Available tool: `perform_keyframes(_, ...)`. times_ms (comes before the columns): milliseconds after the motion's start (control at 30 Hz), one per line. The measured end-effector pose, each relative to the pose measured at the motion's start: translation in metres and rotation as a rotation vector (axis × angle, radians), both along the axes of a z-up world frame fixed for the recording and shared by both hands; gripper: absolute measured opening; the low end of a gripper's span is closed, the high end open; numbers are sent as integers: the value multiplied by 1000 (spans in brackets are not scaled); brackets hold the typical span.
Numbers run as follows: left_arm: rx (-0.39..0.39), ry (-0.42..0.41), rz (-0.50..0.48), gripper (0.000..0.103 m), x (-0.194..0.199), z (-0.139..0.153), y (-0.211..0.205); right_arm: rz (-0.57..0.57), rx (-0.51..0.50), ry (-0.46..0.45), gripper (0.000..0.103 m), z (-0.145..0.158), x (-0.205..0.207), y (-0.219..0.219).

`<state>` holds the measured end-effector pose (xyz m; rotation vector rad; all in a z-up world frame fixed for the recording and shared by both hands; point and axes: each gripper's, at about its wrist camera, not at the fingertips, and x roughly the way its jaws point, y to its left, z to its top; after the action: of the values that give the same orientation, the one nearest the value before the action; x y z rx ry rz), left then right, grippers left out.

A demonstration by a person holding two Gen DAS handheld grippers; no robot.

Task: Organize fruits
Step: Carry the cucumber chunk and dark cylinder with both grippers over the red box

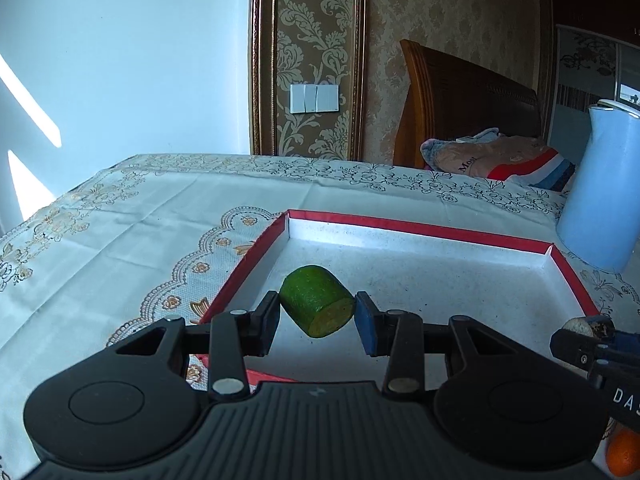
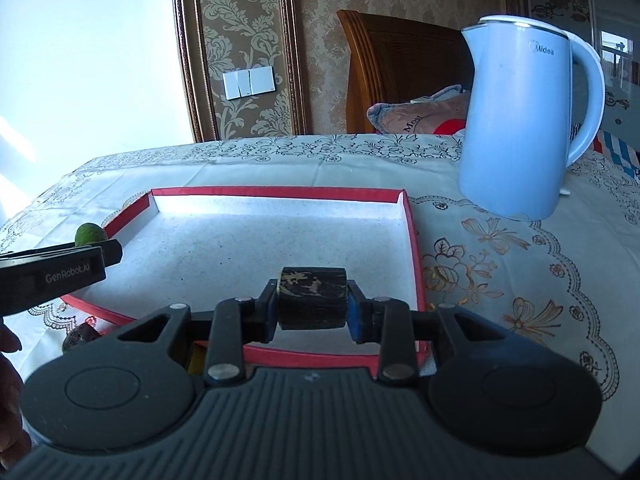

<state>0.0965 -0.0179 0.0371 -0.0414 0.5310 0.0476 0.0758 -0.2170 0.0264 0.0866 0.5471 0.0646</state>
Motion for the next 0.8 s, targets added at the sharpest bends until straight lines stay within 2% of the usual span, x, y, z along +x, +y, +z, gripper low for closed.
perform_keyframes(267, -28, 41, -48, 40, 16, -15, -10, -4, -11, 27, 32, -8, 13, 4)
perform_keyframes(633, -10, 94, -58, 40, 28, -32, -17, -8, -7, 74, 32, -21, 23, 6)
perform_keyframes(800, 23, 82, -74, 40, 27, -34, -22, -10, -1, 75, 32, -24, 22, 7)
